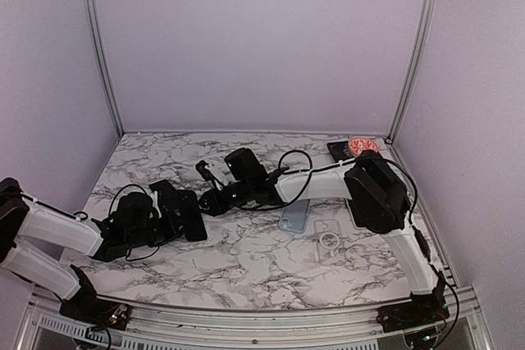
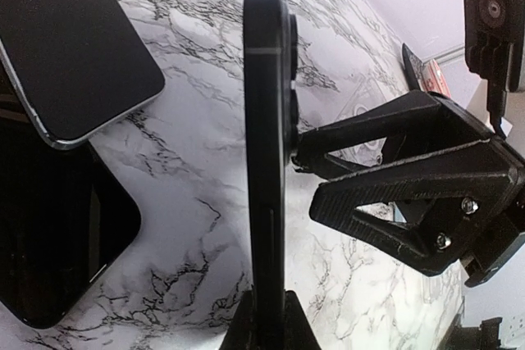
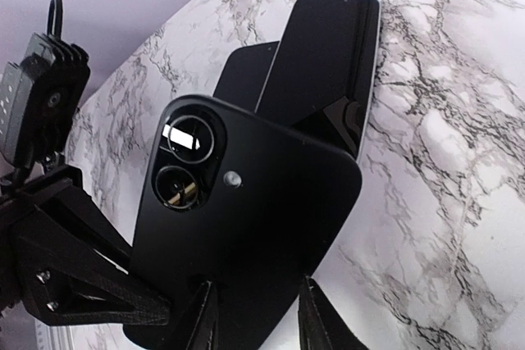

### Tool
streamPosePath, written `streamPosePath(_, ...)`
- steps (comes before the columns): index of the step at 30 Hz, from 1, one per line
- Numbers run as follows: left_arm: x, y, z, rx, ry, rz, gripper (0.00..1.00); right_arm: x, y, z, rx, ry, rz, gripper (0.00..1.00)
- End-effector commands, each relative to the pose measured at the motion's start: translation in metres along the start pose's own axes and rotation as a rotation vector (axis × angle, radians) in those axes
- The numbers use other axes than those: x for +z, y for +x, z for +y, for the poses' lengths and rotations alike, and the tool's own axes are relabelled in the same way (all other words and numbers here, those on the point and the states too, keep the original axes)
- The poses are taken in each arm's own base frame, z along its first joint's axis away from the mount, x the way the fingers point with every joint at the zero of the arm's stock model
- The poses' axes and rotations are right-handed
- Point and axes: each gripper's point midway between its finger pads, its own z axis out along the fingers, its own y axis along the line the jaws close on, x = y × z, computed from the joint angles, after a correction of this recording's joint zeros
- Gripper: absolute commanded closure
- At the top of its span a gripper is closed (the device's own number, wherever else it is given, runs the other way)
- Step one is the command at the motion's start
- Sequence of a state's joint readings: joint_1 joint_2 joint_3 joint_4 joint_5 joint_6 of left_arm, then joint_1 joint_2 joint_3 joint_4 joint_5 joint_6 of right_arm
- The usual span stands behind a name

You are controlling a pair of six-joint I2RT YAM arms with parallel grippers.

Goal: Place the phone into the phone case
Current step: Pick up the phone from the center of the board.

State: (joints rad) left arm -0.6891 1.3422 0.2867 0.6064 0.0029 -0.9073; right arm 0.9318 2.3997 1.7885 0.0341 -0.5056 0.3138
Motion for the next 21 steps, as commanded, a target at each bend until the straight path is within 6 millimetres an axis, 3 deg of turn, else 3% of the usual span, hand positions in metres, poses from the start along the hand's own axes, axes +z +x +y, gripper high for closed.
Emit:
streamPosePath(1, 0.002, -0.001, -0.030, 0.159, 0.068, 0.024, 1.00, -0.027, -0.011, -0.008, -0.033, 0.125, -0.009, 0.64)
streamPosePath(4, -0.001, -0.002, -0.061, 0.326, 0.104, 0.017, 1.00, -0.062, -0.023, -0.013, -0.078, 0.190, -0.032, 0.58)
streamPosePath(8, -0.014, -0.014, -0.091, 0.482, 0.127, -0.061, 1.00, -0.129, -0.037, -0.025, -0.133, 0.298, -0.106, 0.52)
streamPosePath(11, -0.022, -0.024, -0.103, 0.559, 0.106, -0.096, 1.00, -0.183, -0.036, -0.054, -0.092, 0.463, -0.120, 0.46)
streamPosePath(14, -0.029, -0.035, -0.115, 0.626, 0.069, -0.139, 1.00, -0.230, 0.001, -0.100, 0.009, 0.733, -0.008, 0.42)
streamPosePath(15, -0.033, -0.039, -0.122, 0.673, 0.042, -0.163, 1.00, -0.267, 0.035, -0.133, 0.049, 0.963, 0.105, 0.40)
streamPosePath(18, -0.035, -0.042, -0.130, 0.713, 0.024, -0.181, 1.00, -0.286, 0.067, -0.147, 0.037, 1.051, 0.238, 0.37)
streamPosePath(21, -0.035, -0.040, -0.135, 0.737, 0.019, -0.172, 1.00, -0.288, 0.092, -0.142, 0.031, 0.986, 0.370, 0.34)
